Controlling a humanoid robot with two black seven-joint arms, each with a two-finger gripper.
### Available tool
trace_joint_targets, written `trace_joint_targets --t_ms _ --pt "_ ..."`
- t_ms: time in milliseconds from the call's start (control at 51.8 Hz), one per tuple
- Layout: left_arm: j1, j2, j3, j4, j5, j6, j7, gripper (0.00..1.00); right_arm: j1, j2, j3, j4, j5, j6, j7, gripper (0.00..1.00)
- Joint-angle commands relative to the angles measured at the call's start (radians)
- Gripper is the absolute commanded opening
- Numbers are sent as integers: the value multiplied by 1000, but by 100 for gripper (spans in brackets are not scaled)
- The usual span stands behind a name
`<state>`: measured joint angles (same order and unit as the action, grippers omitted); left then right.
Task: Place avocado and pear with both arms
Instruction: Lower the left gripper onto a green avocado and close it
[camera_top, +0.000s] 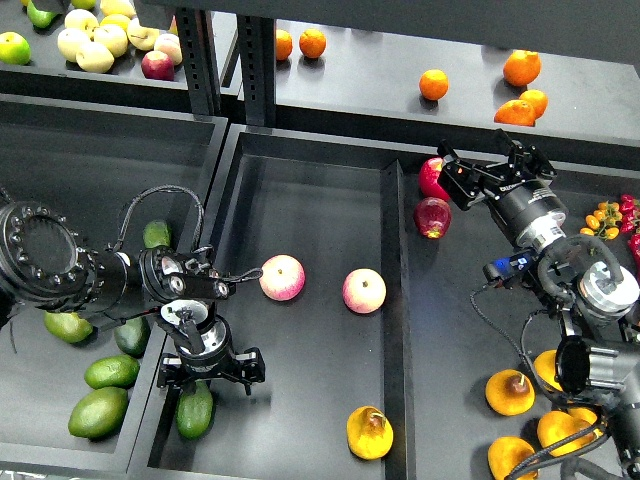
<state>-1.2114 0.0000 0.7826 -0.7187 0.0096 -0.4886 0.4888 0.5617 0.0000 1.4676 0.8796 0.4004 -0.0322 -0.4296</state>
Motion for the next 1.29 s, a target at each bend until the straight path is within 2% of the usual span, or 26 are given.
trace_joint_targets --t_ms 0,618,1274 --pt "-16 0 -2 -8 -2 0 0 99 0 0 -1 -1 0 0 0 99" --pt "-71 0 53 -42 1 0 0 99 0 0 -1 -4 3 2 -1 99" --pt "-36 0 58 -42 0 0 0 99 0 0 -12 -7 9 5 0 99"
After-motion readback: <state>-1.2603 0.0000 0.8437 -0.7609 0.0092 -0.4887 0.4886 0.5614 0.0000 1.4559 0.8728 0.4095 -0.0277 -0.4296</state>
